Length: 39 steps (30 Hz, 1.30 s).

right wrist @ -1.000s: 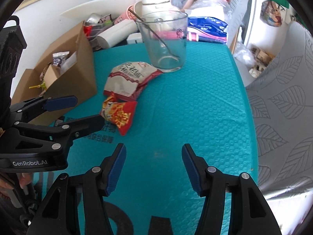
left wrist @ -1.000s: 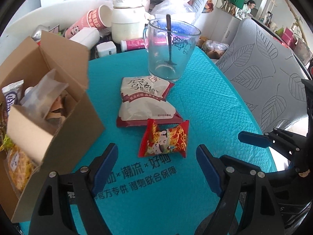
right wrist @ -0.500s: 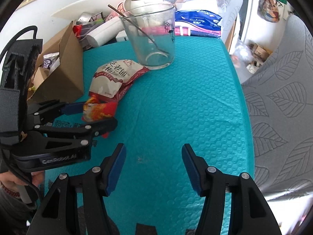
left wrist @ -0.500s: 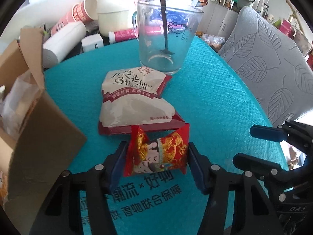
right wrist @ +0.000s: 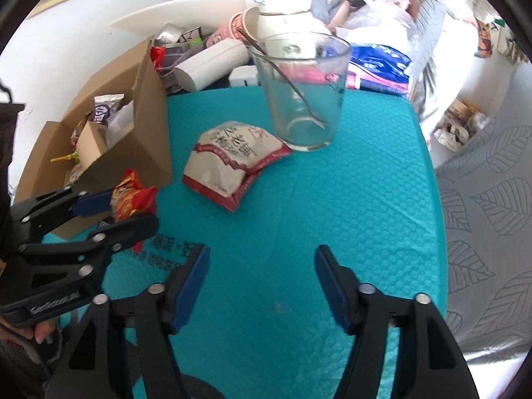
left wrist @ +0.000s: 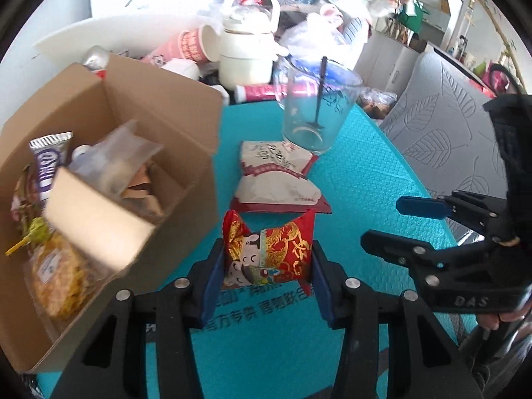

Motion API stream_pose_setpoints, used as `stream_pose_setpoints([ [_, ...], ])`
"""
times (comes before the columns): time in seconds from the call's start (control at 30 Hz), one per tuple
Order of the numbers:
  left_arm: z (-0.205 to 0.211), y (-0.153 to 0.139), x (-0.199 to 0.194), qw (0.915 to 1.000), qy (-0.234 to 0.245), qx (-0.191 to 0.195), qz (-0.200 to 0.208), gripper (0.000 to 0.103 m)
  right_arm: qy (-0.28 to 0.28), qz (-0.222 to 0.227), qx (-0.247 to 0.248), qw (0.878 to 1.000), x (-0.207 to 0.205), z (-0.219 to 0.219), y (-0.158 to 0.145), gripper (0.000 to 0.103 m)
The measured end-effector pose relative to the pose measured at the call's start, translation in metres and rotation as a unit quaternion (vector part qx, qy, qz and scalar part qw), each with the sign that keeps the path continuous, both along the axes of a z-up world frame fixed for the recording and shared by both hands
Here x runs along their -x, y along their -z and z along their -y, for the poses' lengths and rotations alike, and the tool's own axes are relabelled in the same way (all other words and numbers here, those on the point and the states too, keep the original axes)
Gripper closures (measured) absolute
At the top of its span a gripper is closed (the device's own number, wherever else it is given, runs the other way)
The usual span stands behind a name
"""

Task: Organize snacks
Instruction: 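Grasp the red-and-gold snack packet with the left gripper while the right reaches the plum drink bag, then grasp the white plum drink bag with the right gripper and lift it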

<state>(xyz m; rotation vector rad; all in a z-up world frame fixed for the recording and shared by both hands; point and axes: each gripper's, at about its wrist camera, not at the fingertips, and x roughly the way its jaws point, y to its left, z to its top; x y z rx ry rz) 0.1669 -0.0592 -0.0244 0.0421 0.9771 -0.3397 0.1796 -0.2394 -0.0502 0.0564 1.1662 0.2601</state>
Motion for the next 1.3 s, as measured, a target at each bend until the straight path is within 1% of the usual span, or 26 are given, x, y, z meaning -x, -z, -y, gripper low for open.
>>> stream_pose_setpoints([
  [0.13,-0.02,-0.018,0.009,0.9996,-0.025,0.002,0.015,0.056,-0.01,0.008,-0.012,1.0,-0.01,-0.014,-0.005,0.032],
  [0.33,-0.035,-0.039,0.01,0.9987,-0.036,0.006,0.036,0.056,0.004,0.003,-0.025,1.0,-0.038,-0.031,-0.003,0.031],
  [0.37,-0.036,-0.04,0.008,0.9986,-0.038,0.008,0.037,0.056,0.005,0.003,-0.027,1.0,-0.043,-0.033,-0.002,0.031],
  [0.43,-0.039,-0.039,0.005,0.9985,-0.041,0.012,0.035,0.056,0.01,0.002,-0.023,1.0,-0.055,-0.04,0.002,0.025],
  [0.47,-0.041,-0.039,0.003,0.9984,-0.043,0.015,0.033,0.056,0.012,0.002,-0.016,1.0,-0.061,-0.043,0.005,0.023],
  [0.57,-0.044,-0.037,-0.002,0.9982,-0.047,0.022,0.029,0.056,0.024,-0.01,-0.002,1.0,-0.08,-0.049,0.022,0.023],
  [0.7,-0.045,-0.035,-0.009,0.9982,-0.048,0.025,0.027,0.056,0.05,-0.038,-0.025,0.998,-0.097,-0.047,0.038,0.023],
  [0.73,-0.046,-0.035,-0.01,0.9982,-0.047,0.026,0.027,0.056,0.056,-0.044,-0.024,0.997,-0.102,-0.048,0.042,0.02],
  [0.8,-0.046,-0.034,-0.012,0.9982,-0.046,0.027,0.027,0.056,0.059,-0.049,-0.022,0.997,-0.108,-0.052,0.047,0.014],
  [0.93,-0.045,-0.034,-0.012,0.9982,-0.045,0.024,0.029,0.056,0.057,-0.05,-0.024,0.997,-0.114,-0.056,0.054,0.014],
  [0.97,-0.044,-0.034,-0.011,0.9983,-0.045,0.023,0.03,0.056,0.056,-0.042,-0.018,0.997,-0.112,-0.056,0.053,0.016],
  [1.03,-0.042,-0.034,-0.009,0.9984,-0.043,0.02,0.031,0.056,0.054,-0.034,-0.009,0.998,-0.109,-0.055,0.053,0.025],
  [1.1,-0.042,-0.034,-0.007,0.9985,-0.041,0.022,0.028,0.056,0.044,-0.031,-0.018,0.998,-0.105,-0.053,0.051,0.035],
  [1.17,-0.042,-0.032,-0.006,0.9987,-0.038,0.028,0.021,0.056,0.036,-0.034,-0.019,0.999,-0.103,-0.051,0.05,0.041],
  [1.27,-0.042,-0.03,0.0,0.9988,-0.038,0.026,0.017,0.056,0.025,-0.036,-0.029,0.999,-0.094,-0.047,0.047,0.05],
  [1.3,-0.042,-0.03,0.001,0.9988,-0.037,0.027,0.016,0.056,0.021,-0.036,-0.037,0.998,-0.091,-0.046,0.045,0.057],
])
